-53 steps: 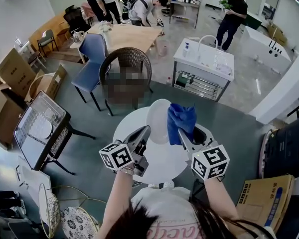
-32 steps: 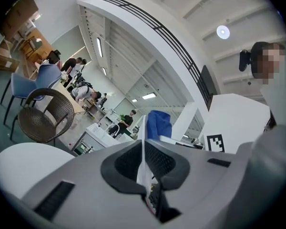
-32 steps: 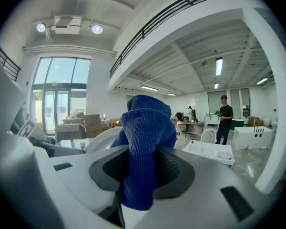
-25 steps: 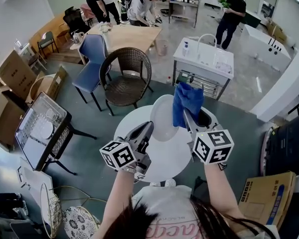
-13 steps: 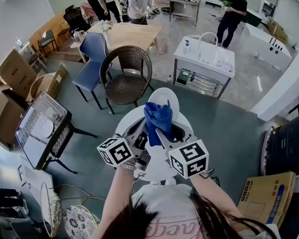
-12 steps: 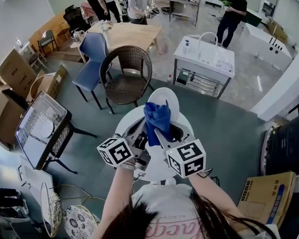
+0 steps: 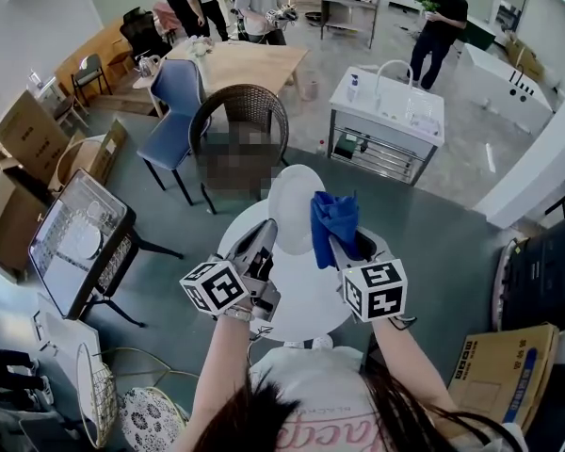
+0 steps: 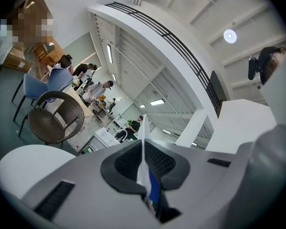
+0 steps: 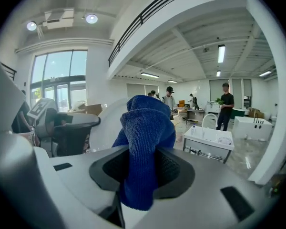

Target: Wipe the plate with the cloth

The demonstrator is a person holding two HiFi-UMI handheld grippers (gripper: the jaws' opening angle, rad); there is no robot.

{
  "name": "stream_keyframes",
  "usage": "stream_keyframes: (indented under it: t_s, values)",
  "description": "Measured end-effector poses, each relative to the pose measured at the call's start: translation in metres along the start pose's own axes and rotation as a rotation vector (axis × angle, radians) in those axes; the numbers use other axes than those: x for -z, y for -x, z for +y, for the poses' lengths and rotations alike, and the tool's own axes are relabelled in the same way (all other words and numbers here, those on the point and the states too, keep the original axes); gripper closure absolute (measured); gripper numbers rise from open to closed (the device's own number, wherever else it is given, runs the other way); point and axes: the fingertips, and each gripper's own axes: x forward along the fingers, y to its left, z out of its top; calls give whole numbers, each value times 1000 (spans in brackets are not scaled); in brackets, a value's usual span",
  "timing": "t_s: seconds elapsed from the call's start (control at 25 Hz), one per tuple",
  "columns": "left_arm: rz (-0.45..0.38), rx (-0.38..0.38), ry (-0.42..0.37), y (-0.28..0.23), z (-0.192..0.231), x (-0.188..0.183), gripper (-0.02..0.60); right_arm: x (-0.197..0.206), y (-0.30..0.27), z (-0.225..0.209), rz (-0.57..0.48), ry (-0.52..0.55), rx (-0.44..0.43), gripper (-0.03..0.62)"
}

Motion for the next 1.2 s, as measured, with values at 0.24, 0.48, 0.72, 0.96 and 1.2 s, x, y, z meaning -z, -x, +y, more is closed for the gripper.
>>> stream_keyframes:
  t_s: [0.24, 0.48, 0.72, 0.96, 1.2]
  values:
    - [36, -37, -273, -5, -10, -3, 561, -17, 24, -23, -77, -60, 45, 461]
    - [-120, -30, -705, -3, -46, -32, 561, -41, 53, -44, -174, -111, 72, 461]
    - [-142, -155, -1356, -20, -74, -44, 561, -52, 65, -61, -216, -158, 112, 461]
    - [-162, -145, -1864, -30, -84, -20, 561, -66, 70, -50, -242, -109, 73, 461]
    - [-207, -86, -2163, -26, -94, 2, 561, -80, 77, -47, -240, -15, 20, 461]
